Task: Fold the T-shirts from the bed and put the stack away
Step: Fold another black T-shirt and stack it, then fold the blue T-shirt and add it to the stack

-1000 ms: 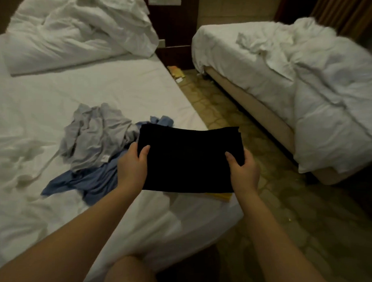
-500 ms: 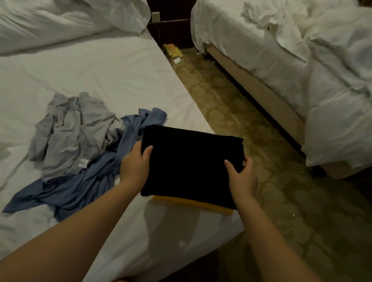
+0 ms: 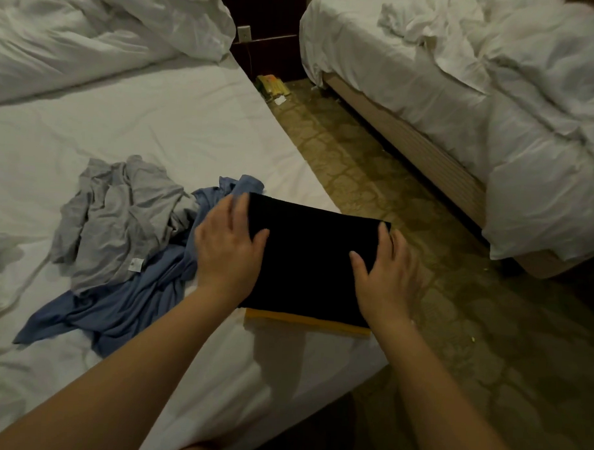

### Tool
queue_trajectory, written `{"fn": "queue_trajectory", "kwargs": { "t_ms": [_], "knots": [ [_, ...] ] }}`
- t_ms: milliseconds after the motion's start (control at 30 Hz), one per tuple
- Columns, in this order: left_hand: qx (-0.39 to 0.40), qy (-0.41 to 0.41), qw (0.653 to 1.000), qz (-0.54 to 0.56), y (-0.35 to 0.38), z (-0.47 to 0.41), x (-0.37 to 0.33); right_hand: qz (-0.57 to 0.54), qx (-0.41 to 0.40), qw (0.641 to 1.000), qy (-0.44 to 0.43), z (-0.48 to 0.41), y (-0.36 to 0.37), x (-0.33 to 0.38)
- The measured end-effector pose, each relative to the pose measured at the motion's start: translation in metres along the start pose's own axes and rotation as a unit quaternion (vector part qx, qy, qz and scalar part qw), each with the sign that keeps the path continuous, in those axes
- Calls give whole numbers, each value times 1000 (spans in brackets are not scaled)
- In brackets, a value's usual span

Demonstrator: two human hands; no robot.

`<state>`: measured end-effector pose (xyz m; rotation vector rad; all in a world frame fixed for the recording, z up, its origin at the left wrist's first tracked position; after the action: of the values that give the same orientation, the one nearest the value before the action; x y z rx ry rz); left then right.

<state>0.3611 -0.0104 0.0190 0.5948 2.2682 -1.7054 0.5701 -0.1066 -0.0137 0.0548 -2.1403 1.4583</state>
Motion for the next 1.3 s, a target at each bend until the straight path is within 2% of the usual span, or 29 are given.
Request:
{"fn": "queue_trajectory", "kwargs": {
  "t_ms": [67, 100, 200, 367, 433, 600, 733, 800, 900, 1133, 1300],
  "knots": [
    [14, 89, 994, -58, 8, 11, -19, 34, 36, 997, -66, -2, 9, 16],
    [65, 103, 988, -92, 17, 17, -23, 47, 74, 993, -84, -3, 18, 20],
    [196, 61, 966, -157, 46, 26, -13, 64, 182, 979, -69, 1, 43, 14],
    [244, 62, 953, -167, 49, 8, -17, 71, 227, 970, -39, -7, 45, 12],
    [238, 59, 957, -155, 39, 10, -21, 84, 218, 971, -42, -7, 37, 19],
    [159, 56, 980, -110, -14, 35, -2, 76, 118, 984, -109, 12, 16, 70],
    [159, -18, 981, -114, -57, 53, 47, 21, 101, 982, -160, 38, 13, 139],
    [128, -51, 984, -110, -79, 67, 78, 4, 93, 979, -184, 54, 15, 168],
    [77, -106, 988, -81, -108, 94, 134, 3, 118, 970, -212, 83, 31, 203],
    [121, -204, 966, -103, -123, 158, 254, 11, 171, 951, -256, 141, 101, 260],
    [138, -214, 964, -76, -115, 158, 294, 24, 234, 933, -272, 148, 158, 279]
  ]
}}
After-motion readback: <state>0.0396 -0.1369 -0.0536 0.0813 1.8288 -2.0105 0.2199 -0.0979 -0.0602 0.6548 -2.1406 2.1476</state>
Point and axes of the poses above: each hand's wrist, its own z-axis away from the middle knuckle, its own y-axis out of the palm, x = y × z, the point moved 4 cm from there along -z, towards the middle knuckle, and after that the axes turned 12 degrees about -y, right-handed, at the moved point
